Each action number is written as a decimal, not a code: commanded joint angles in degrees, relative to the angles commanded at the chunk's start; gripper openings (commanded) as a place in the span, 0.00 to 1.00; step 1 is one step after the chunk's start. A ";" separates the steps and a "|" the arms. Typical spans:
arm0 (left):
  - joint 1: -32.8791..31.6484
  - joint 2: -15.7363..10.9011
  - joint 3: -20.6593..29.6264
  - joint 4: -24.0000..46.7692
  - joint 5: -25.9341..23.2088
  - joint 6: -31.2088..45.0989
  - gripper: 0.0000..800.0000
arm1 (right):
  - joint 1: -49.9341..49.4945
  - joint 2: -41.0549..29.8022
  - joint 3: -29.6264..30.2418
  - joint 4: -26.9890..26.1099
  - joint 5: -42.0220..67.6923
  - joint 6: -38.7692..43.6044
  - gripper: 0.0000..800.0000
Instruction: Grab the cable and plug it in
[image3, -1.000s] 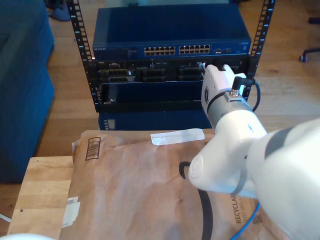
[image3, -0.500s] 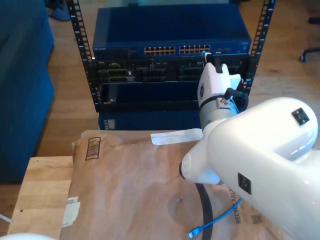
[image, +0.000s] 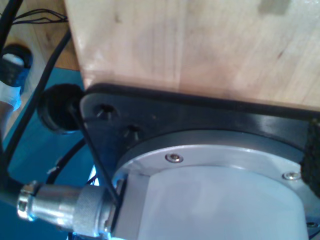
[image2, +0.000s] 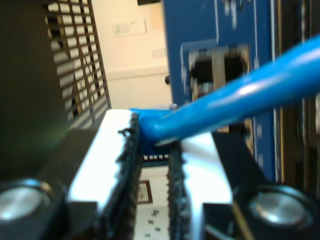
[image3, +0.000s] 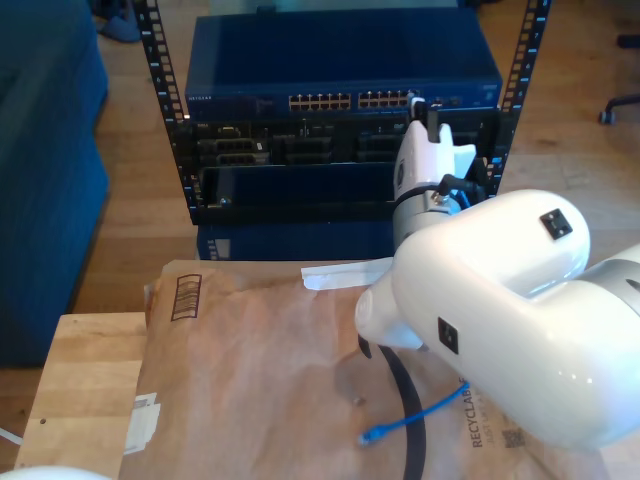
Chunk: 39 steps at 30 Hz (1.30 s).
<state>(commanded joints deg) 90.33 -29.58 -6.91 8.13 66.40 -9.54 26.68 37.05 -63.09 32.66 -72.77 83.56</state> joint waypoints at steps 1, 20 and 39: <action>0.00 0.00 0.00 0.00 0.00 0.00 1.00 | 0.00 0.26 -0.26 0.00 0.00 0.00 0.00; 0.00 0.09 0.00 0.00 0.00 0.00 1.00 | -1.32 1.76 -1.14 -0.53 -0.09 -0.53 0.00; 0.00 0.00 0.00 0.00 0.00 0.00 1.00 | -2.90 1.67 -0.62 -4.66 0.00 -2.02 0.00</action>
<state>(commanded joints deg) 90.33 -29.58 -6.91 8.13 66.40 -9.54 23.78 38.73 -63.70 28.00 -72.77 81.54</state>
